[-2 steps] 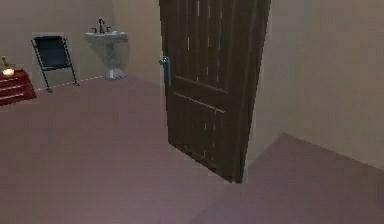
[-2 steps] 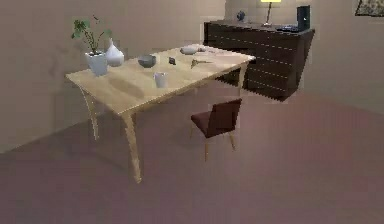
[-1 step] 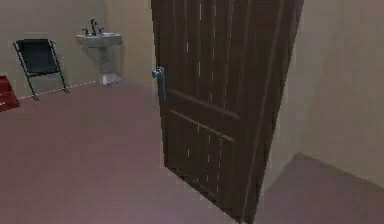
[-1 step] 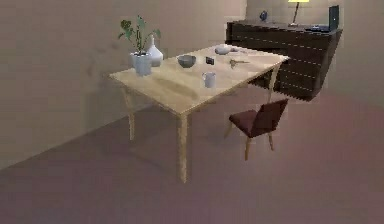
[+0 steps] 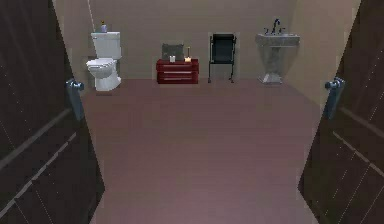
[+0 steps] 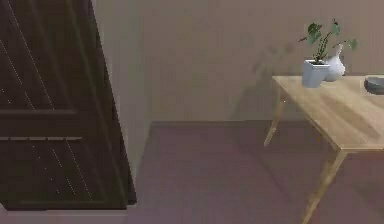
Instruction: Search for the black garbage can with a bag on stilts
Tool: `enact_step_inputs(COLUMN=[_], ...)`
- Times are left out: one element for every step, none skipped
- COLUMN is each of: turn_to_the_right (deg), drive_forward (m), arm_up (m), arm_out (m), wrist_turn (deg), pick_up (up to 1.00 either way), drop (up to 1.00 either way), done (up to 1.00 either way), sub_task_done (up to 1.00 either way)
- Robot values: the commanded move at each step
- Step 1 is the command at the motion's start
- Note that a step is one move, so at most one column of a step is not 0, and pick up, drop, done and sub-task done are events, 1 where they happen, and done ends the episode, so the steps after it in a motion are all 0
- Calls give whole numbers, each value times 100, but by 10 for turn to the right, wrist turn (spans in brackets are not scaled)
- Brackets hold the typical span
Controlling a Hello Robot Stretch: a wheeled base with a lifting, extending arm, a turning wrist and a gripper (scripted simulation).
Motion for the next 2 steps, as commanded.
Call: enact_step_inputs(turn_to_the_right=[0,-30], drive_forward=[100,0], arm_up=[0,0], arm_out=[0,0], wrist_turn=[0,0], pick_up=[0,0], drop=[0,0], done=[0,0], sub_task_done=[0,0])
